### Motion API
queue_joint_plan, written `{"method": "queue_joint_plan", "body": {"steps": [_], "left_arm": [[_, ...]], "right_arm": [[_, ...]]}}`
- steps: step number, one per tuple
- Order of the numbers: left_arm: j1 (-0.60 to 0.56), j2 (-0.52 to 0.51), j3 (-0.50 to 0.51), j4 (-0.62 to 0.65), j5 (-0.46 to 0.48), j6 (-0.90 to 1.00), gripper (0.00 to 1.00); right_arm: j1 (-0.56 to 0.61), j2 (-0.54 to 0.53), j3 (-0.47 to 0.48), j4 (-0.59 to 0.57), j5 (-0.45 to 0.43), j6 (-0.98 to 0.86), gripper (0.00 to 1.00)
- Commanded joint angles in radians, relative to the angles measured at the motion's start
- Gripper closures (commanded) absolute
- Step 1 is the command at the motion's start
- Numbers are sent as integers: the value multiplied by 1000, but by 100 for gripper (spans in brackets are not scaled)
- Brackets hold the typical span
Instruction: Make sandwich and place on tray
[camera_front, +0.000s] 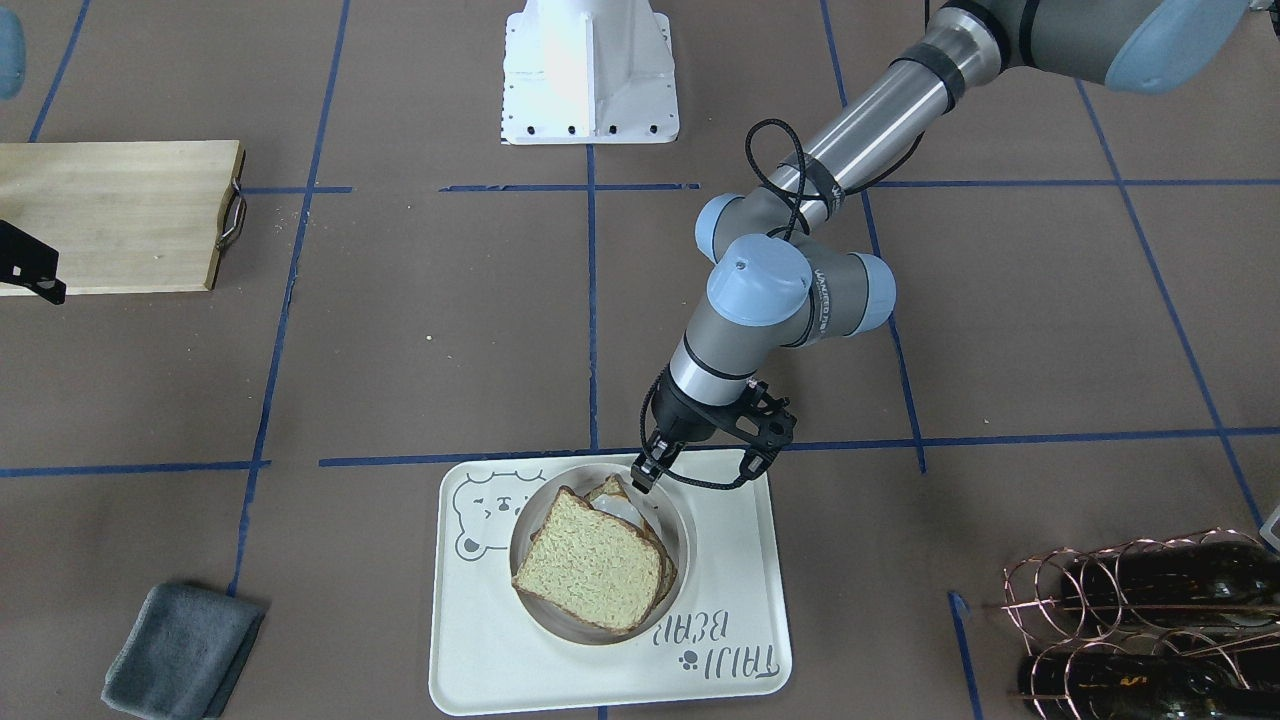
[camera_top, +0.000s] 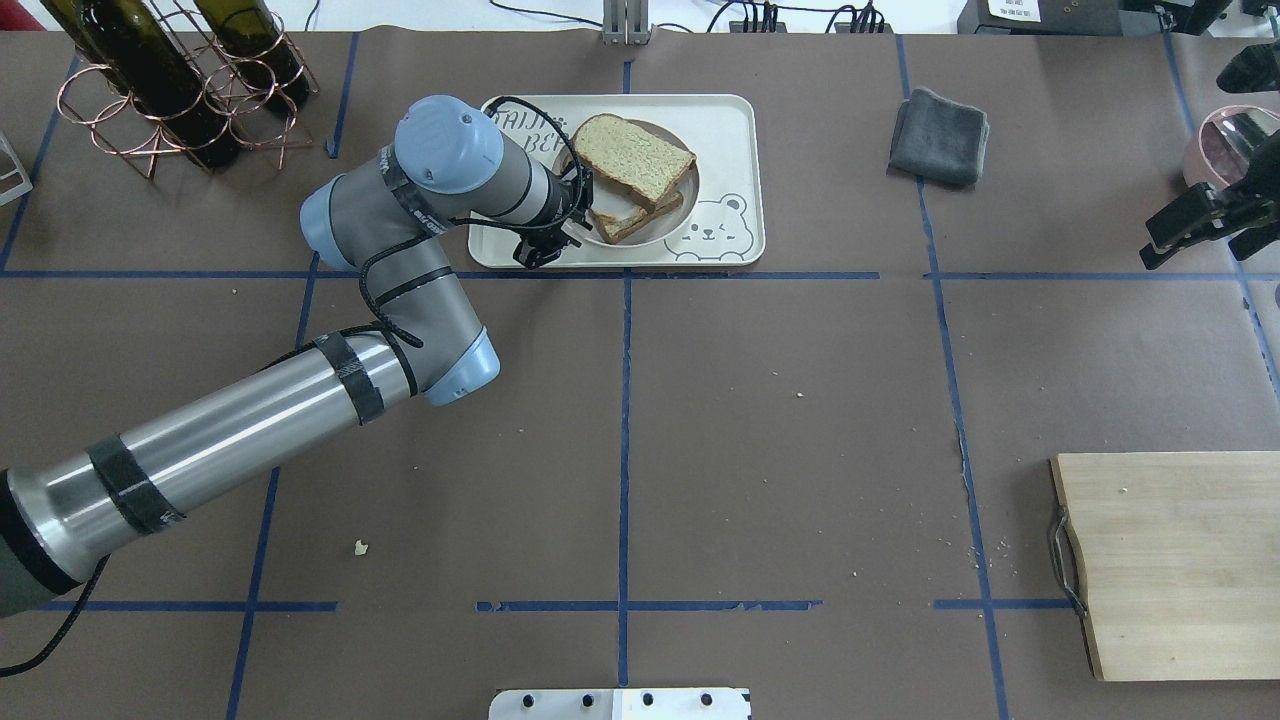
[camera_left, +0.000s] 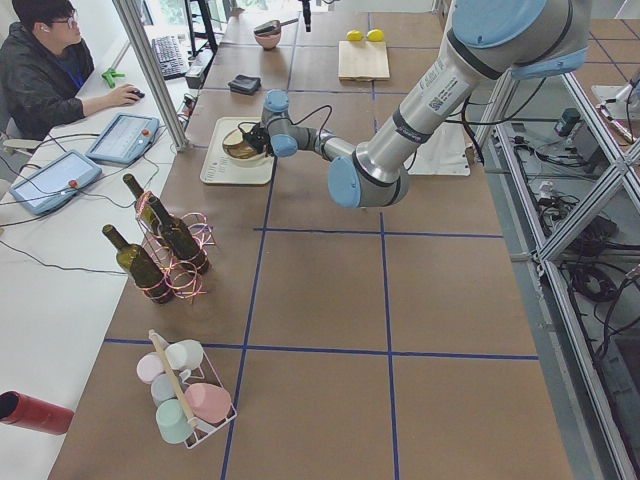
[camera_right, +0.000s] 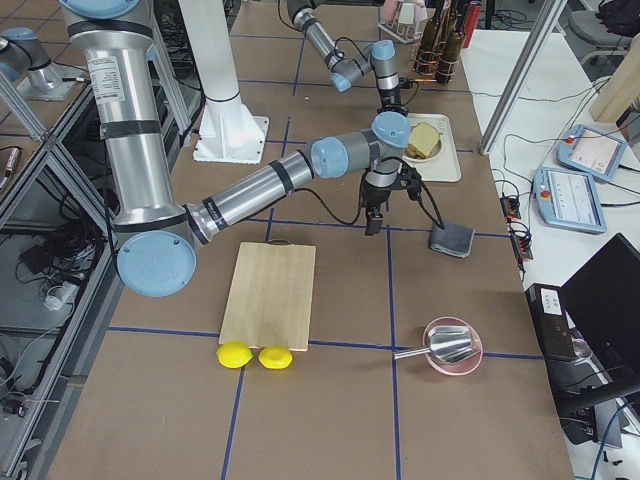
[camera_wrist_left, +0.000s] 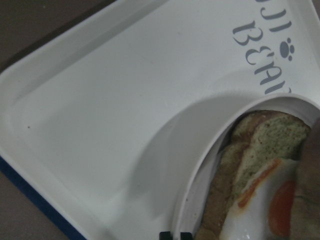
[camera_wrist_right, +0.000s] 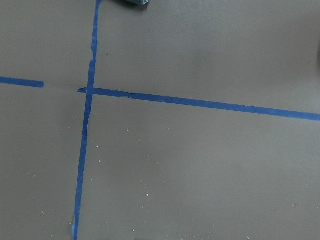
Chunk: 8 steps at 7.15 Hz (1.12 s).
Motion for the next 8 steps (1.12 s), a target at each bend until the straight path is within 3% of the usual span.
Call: {"method": "queue_joint_plan", "body": {"steps": [1, 2, 4, 6, 8], "left_arm": [[-7, 75, -106, 9, -8, 91, 0], [-14, 123, -194, 73, -22, 132, 0], [-39, 266, -474, 254, -90, 314, 0], [-85, 417, -718, 448, -90, 668, 0], [-212, 489, -817, 605, -99, 1016, 0]], "right_arm": [[1, 1, 0, 1, 0, 1, 0], [1, 0, 0, 1, 0, 1, 0], [22, -14, 4, -4, -8, -10, 0], [89, -58, -7, -4, -15, -126, 0], [178, -72, -89, -2, -43, -301, 0]]}}
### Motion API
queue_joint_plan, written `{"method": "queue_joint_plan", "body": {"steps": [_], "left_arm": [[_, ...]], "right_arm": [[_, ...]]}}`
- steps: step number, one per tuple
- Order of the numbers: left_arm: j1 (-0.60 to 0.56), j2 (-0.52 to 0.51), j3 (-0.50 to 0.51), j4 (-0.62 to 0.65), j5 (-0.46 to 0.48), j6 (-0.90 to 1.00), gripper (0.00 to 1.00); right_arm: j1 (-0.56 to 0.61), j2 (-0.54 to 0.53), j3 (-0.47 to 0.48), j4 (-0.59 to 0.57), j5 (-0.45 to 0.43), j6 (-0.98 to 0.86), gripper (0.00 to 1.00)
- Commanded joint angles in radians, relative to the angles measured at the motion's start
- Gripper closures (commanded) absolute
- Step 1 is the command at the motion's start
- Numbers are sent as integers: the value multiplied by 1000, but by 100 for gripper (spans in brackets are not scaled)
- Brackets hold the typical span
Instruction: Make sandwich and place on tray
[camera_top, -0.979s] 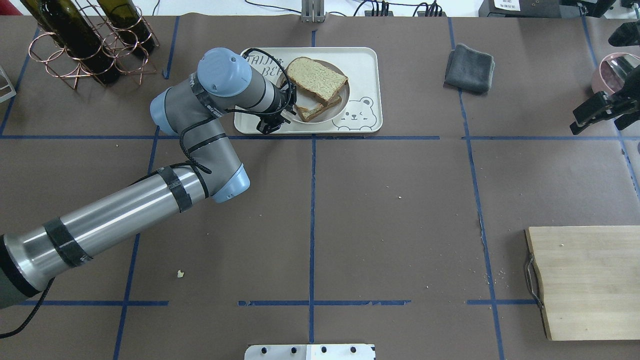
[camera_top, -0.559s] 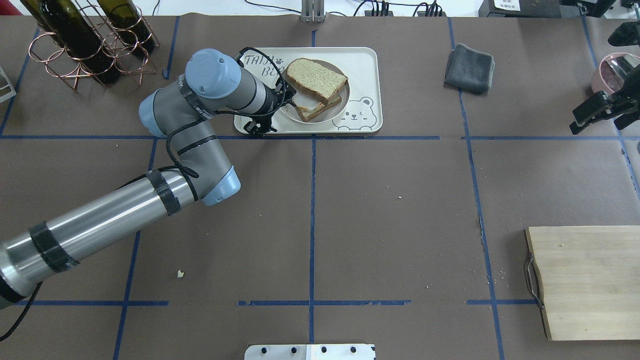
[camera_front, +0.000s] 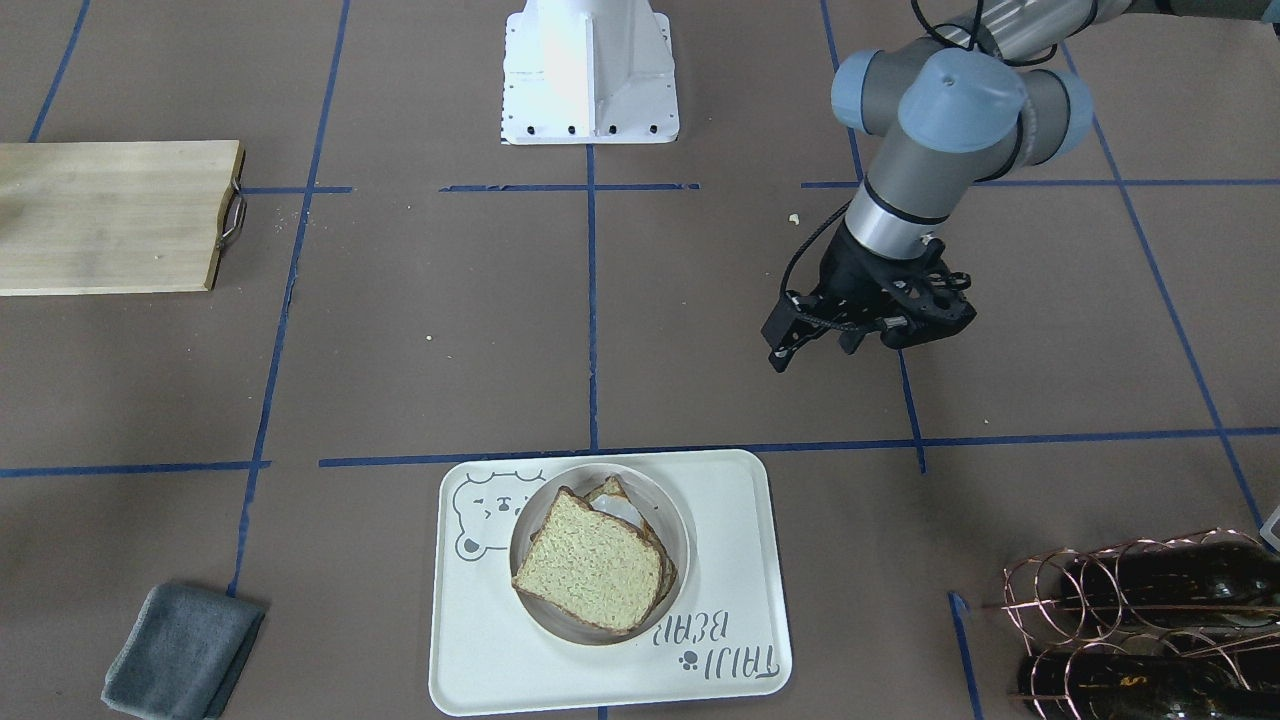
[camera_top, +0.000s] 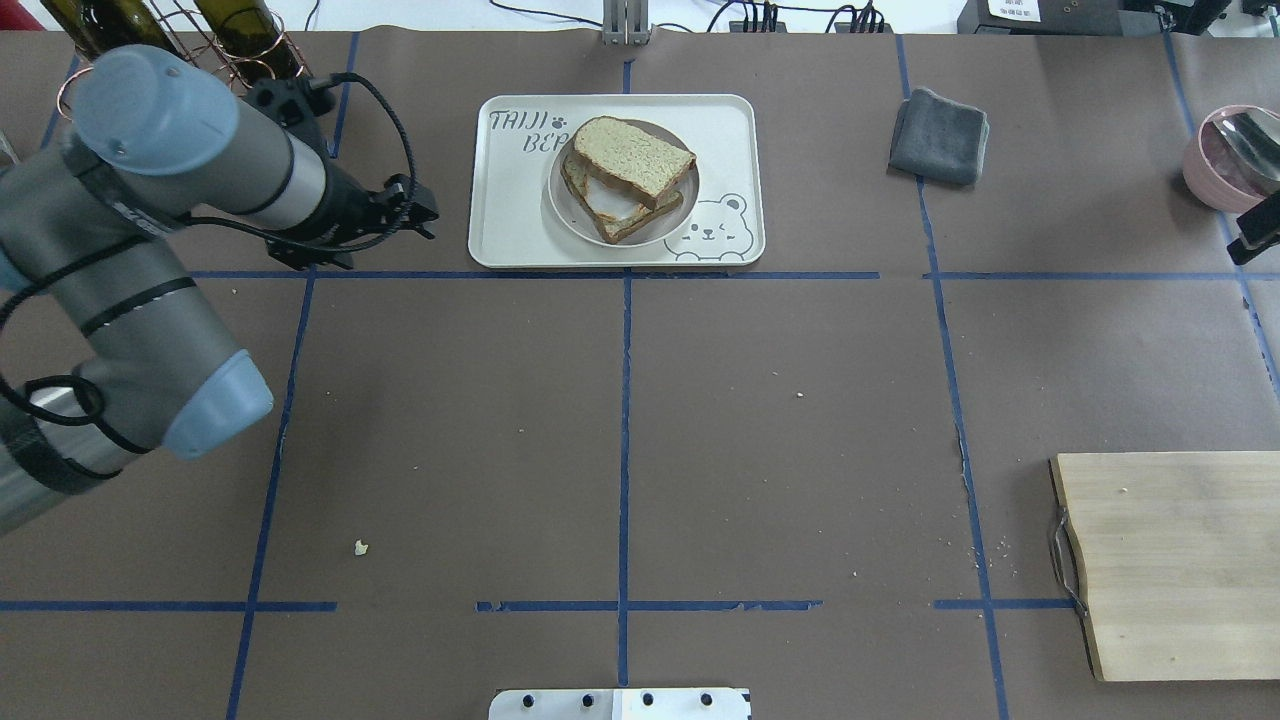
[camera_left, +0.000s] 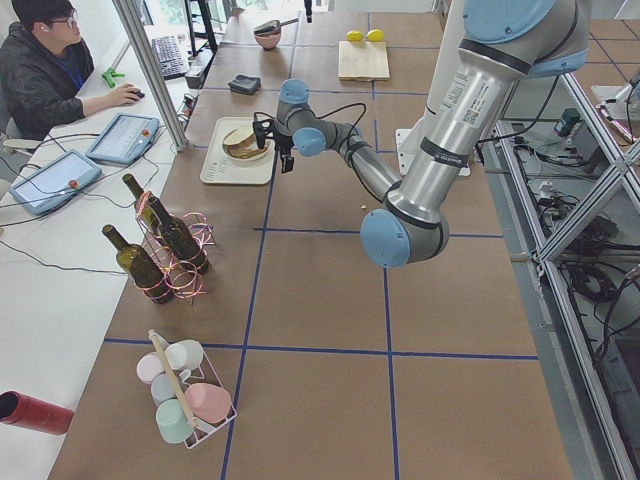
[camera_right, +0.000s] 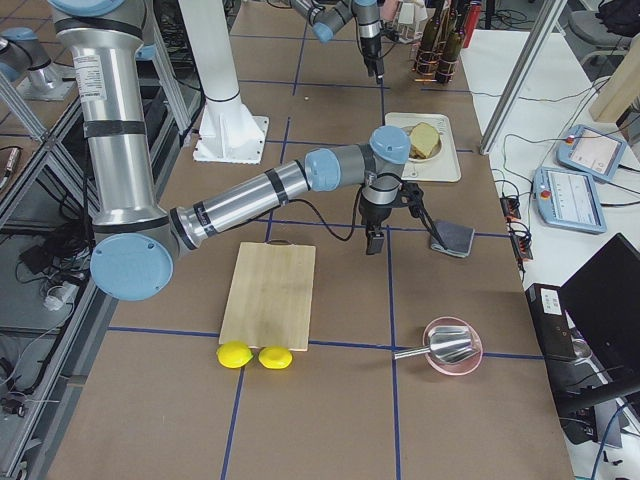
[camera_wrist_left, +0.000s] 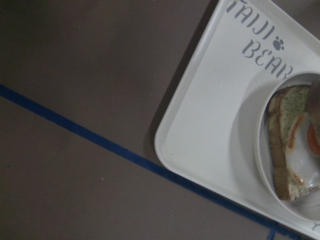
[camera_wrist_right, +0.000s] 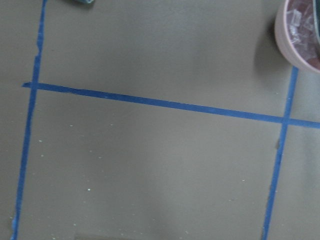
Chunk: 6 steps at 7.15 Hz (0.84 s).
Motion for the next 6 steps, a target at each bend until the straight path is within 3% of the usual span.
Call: {"method": "queue_joint_plan", "body": {"steps": [1, 4, 6], "left_arm": [[-143, 86, -71, 111, -45, 366, 0], [-367, 164, -66, 286, -79, 895, 0], [-539, 270, -43, 312, -237, 1168, 0]], "right_arm": [[103, -12, -109, 3, -10, -223, 0], [221, -16, -212, 6, -2, -374, 0], [221, -9, -211, 7, -2, -357, 0]]}}
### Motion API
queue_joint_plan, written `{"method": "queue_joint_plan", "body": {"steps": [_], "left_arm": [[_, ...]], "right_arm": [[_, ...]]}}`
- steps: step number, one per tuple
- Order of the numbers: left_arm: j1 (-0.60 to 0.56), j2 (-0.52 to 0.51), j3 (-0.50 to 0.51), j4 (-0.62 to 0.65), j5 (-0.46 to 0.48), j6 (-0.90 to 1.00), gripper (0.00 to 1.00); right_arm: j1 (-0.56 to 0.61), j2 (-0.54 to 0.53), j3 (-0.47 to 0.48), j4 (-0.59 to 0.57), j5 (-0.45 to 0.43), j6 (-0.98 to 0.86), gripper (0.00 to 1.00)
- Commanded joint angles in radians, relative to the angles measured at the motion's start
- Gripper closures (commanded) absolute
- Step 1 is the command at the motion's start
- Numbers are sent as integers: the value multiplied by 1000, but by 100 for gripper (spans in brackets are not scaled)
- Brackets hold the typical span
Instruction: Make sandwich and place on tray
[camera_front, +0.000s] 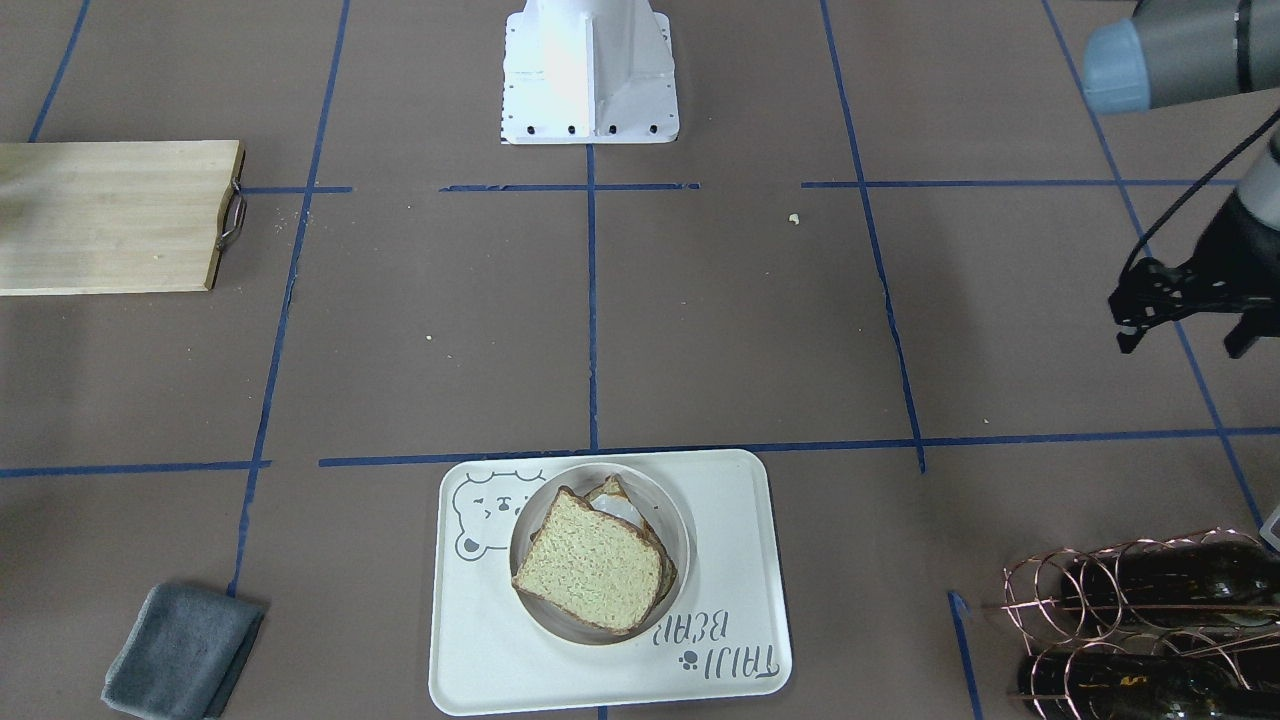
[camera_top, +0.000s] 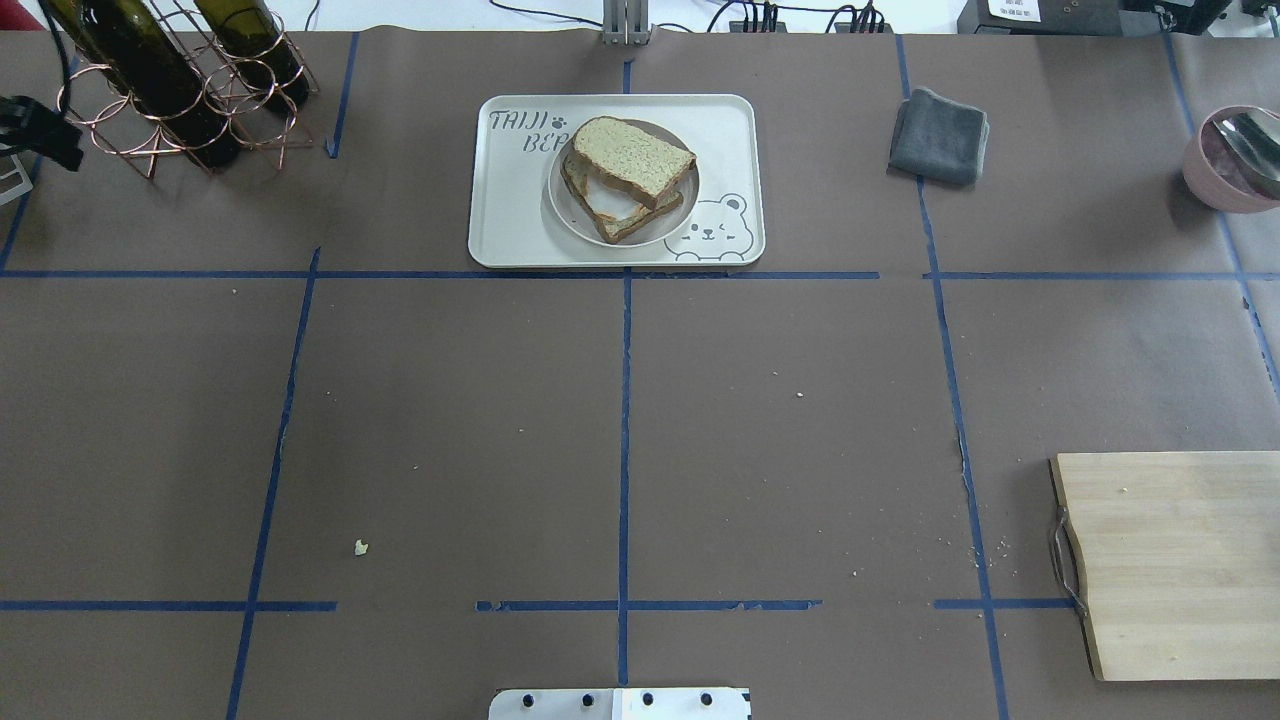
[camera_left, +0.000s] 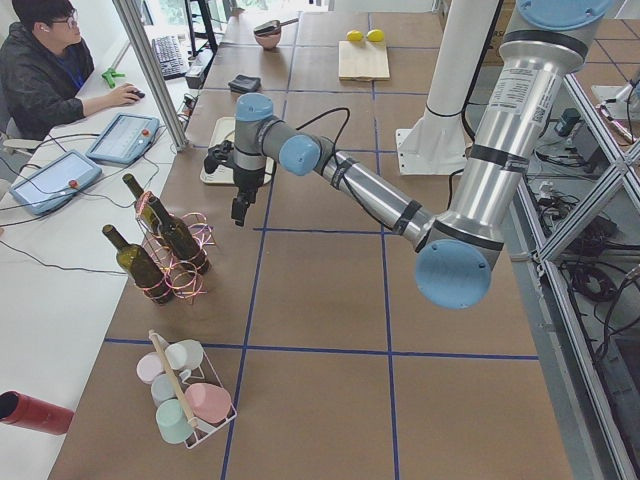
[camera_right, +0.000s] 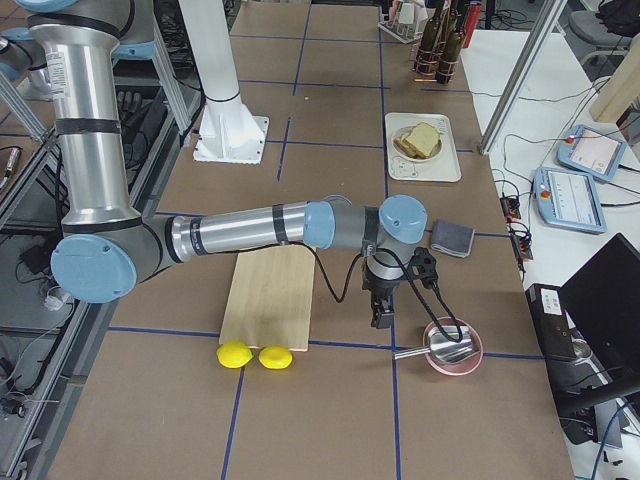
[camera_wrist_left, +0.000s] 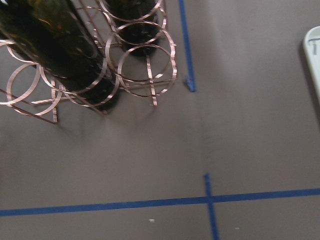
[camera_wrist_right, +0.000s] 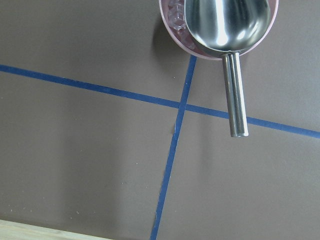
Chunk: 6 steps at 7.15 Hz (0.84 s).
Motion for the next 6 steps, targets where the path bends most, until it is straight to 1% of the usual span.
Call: {"method": "queue_joint_plan", "body": {"steps": [1, 2, 3, 4, 5, 6], "left_arm": [[-146, 100, 22, 24, -105, 186, 0], [-177, 153, 27, 21, -106, 236, 0], [-202, 190, 68, 18, -120, 303, 0], [-228, 206, 125, 12, -179, 315, 0], [-248, 223, 159, 10, -201, 347, 0], [-266, 237, 183, 10, -203, 364, 0]], "right_arm": [[5, 12, 2, 10, 4, 2, 0], [5, 1, -29, 49, 14, 5, 0], [13, -5, -40, 49, 33, 6, 0], [37, -22, -44, 49, 69, 20, 0], [53, -41, -44, 50, 80, 31, 0], [53, -52, -44, 50, 80, 42, 0]]}}
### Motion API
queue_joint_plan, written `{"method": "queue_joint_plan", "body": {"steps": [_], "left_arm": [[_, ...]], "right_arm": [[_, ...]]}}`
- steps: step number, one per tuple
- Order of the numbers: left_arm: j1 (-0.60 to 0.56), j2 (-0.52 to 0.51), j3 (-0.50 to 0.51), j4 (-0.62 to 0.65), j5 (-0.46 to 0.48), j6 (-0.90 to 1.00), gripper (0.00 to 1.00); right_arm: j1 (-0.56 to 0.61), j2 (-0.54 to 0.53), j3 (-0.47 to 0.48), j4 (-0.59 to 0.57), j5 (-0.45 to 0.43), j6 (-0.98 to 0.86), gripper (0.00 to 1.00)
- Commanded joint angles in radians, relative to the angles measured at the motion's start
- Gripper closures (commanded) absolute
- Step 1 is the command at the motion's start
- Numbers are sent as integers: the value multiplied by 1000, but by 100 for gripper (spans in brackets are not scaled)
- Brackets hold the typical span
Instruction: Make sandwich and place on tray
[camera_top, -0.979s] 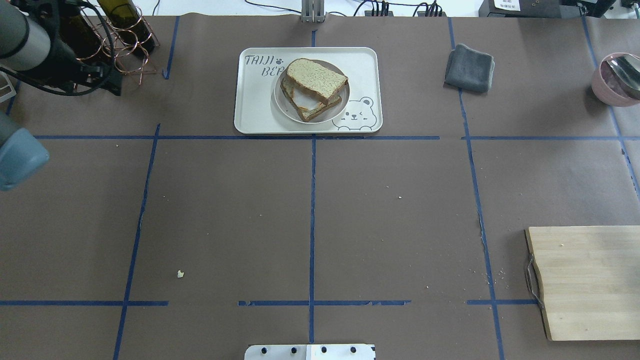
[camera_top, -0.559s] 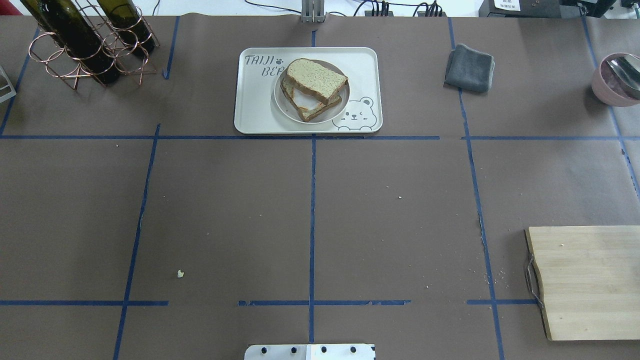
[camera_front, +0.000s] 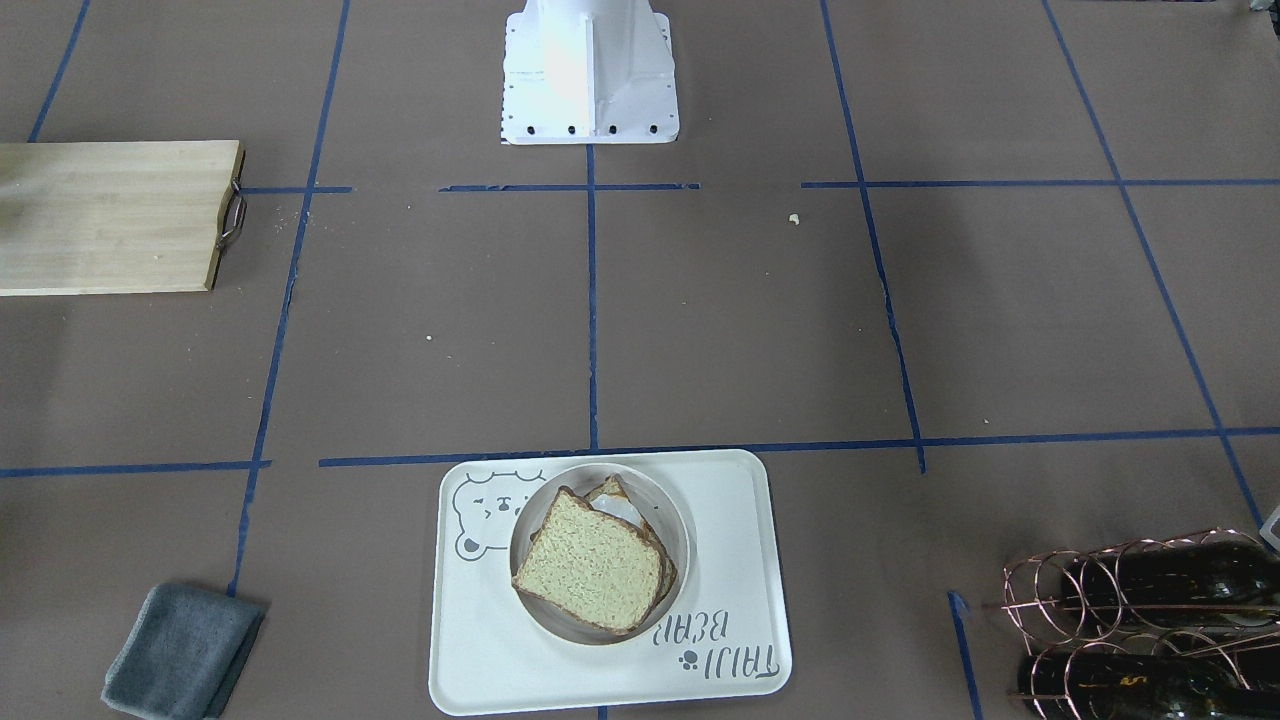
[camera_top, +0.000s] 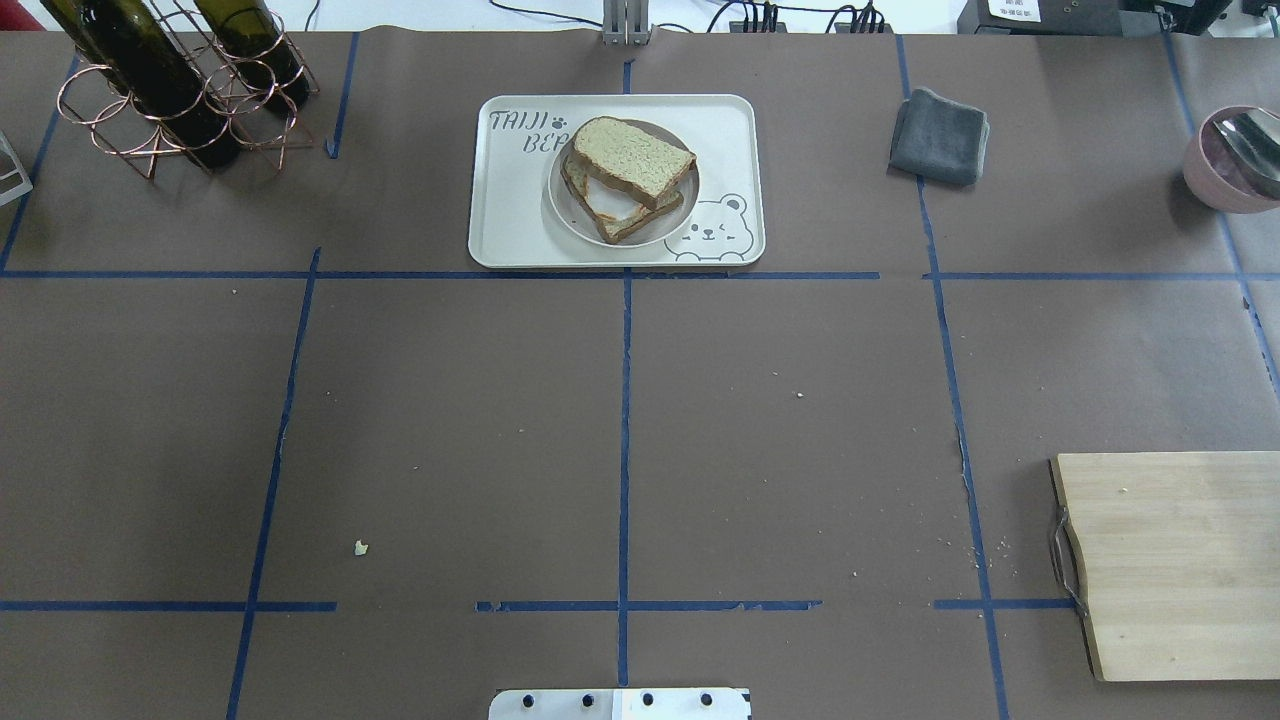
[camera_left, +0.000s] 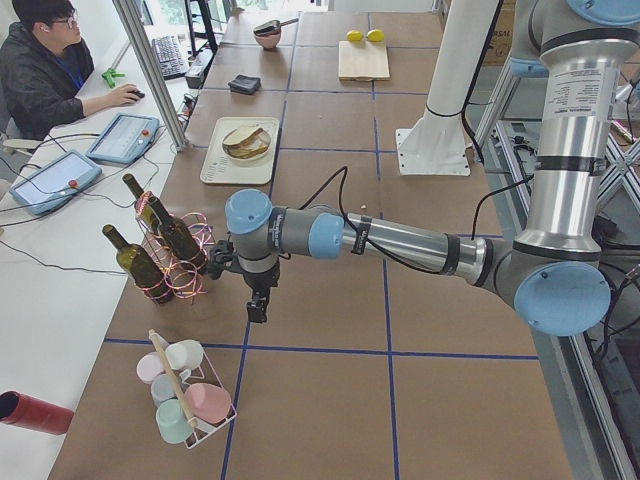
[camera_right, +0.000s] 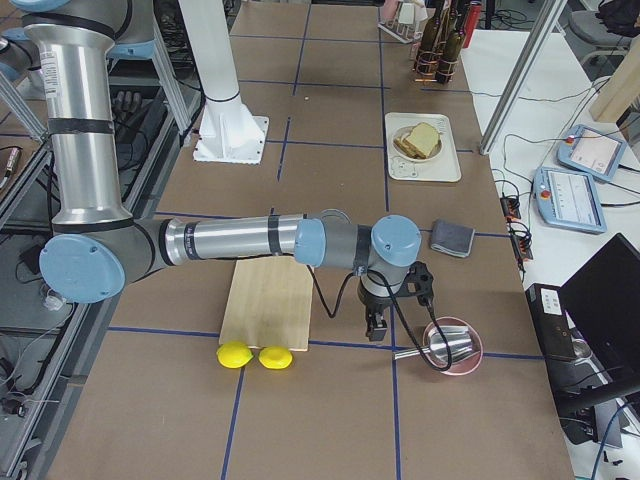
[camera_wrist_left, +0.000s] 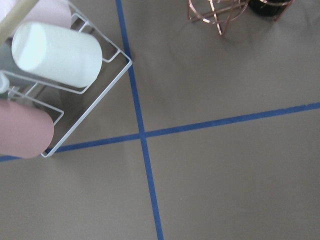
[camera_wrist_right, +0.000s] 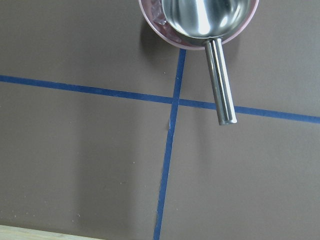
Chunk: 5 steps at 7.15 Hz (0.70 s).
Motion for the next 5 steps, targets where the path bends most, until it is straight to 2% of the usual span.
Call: {"method": "queue_joint_plan", "body": {"steps": [1, 3, 5], "left_arm": [[-32, 29, 40, -4, -15, 30, 0], [-35, 43, 38, -18, -50, 29, 0], [-35, 44, 38, -20, -50, 29, 0]], "right_arm": [[9, -21, -1, 7, 8, 15, 0], [9, -50, -1, 45, 8, 19, 0], [9, -76, -13, 146, 7, 105, 0]]}}
